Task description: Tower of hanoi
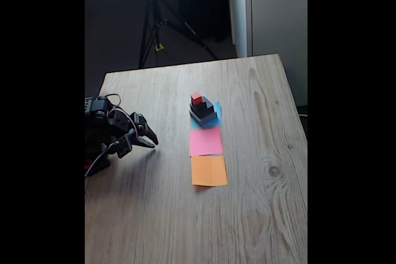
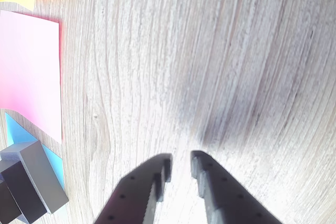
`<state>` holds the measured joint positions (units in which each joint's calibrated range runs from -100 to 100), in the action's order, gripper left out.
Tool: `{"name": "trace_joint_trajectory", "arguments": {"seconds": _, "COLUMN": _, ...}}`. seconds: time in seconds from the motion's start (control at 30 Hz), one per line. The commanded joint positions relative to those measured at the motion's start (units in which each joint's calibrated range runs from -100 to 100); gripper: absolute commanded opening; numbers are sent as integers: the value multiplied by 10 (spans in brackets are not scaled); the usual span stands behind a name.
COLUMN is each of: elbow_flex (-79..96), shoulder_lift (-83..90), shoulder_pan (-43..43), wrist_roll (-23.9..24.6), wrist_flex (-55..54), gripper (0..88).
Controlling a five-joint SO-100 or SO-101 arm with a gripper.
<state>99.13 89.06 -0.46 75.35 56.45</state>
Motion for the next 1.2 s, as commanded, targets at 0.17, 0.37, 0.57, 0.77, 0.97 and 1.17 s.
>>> {"name": "trace_joint_trajectory", "arguments": {"seconds": 0.17, "elbow_flex": 5, "shoulder_lift": -3, "shoulder_pan": 4, "wrist_roll": 7, "wrist_flex": -10, "gripper": 1}}
{"name": "trace_joint_trajectory", "arguments": {"seconds": 0.37, "elbow_flex": 5, "shoulder_lift": -3, "shoulder_pan": 3, "wrist_roll": 9, "wrist_flex": -10, "gripper": 39}}
{"name": "trace_joint_trajectory", "arguments": {"seconds": 0.57, "elbow_flex": 5, "shoulder_lift": -3, "shoulder_pan": 4, "wrist_roll": 2, "wrist_flex": -10, "gripper": 47}}
{"name": "trace_joint_trajectory", "arguments": {"seconds": 0.77, "elbow_flex": 5, "shoulder_lift": -3, "shoulder_pan": 6, "wrist_roll": 1, "wrist_flex": -10, "gripper": 35}}
{"name": "trace_joint_trajectory", "arguments": {"seconds": 0.97, "elbow_flex": 5, "shoulder_lift": -3, "shoulder_pan": 11, "wrist_roll": -11, "wrist_flex": -10, "gripper": 35}}
{"name": "trace_joint_trajectory", "arguments": {"seconds": 1.17, "elbow_flex": 5, "shoulder_lift": -3, "shoulder_pan": 11, "wrist_roll": -11, "wrist_flex": -10, "gripper": 35}}
